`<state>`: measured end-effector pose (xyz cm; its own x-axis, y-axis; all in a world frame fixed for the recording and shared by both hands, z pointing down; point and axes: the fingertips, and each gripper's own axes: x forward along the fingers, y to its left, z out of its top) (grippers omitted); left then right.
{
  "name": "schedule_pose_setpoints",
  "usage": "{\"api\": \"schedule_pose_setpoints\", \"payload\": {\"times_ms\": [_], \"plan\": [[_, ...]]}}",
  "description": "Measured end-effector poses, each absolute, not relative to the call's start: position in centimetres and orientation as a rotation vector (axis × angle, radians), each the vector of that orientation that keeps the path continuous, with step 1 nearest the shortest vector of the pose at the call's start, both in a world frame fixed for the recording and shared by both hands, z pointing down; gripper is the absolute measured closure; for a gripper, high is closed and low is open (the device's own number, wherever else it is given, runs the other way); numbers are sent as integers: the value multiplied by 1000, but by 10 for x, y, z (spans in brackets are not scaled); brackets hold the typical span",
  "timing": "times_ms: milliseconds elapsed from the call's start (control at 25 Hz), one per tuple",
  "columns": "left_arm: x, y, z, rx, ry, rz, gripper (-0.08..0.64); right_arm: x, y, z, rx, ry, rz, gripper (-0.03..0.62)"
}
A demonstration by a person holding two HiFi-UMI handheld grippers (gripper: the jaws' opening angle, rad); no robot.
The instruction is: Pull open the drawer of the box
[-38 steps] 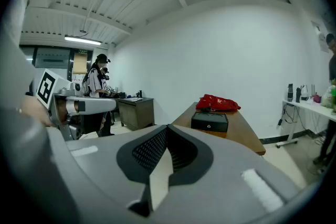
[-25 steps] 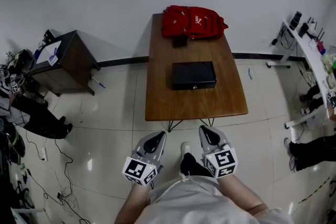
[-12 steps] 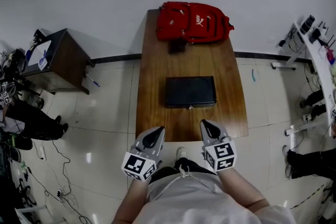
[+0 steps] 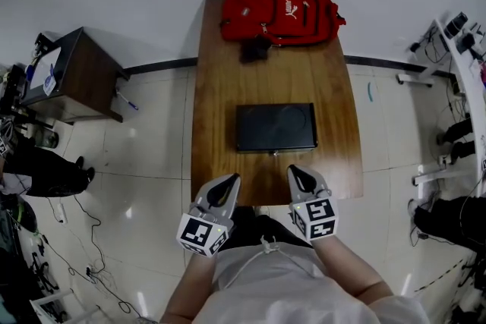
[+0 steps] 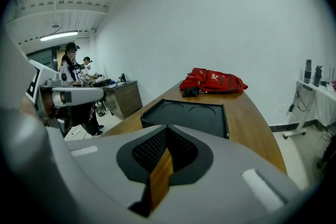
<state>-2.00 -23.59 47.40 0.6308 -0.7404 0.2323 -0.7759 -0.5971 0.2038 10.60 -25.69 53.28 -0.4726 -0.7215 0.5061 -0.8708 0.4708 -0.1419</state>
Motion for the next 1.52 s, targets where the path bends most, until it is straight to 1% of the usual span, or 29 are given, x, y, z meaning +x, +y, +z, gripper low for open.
{"api": "schedule_pose_setpoints", "payload": {"times_ms": [280, 360, 520, 800, 1120, 1520], "plan": [[-18, -253, 489, 2555, -1146, 174, 554, 95, -274, 574, 1313, -2239, 661, 581], [-20, -259, 498, 2542, -1127, 181, 554, 91, -279, 591, 1285, -2196, 714, 536], [-21, -267, 512, 2521, -1076, 206, 554, 90, -287, 612, 1275, -2125, 774, 506], [-26, -283, 526, 2496, -1040, 194, 554, 89, -300, 635, 1301, -2052, 931, 499], [-34, -286, 534, 2469, -1021, 211, 554, 83, -303, 641, 1302, -2028, 973, 515], [-31, -276, 532, 2465, -1026, 206, 554, 84, -283, 642, 1316, -2008, 1077, 517]]}}
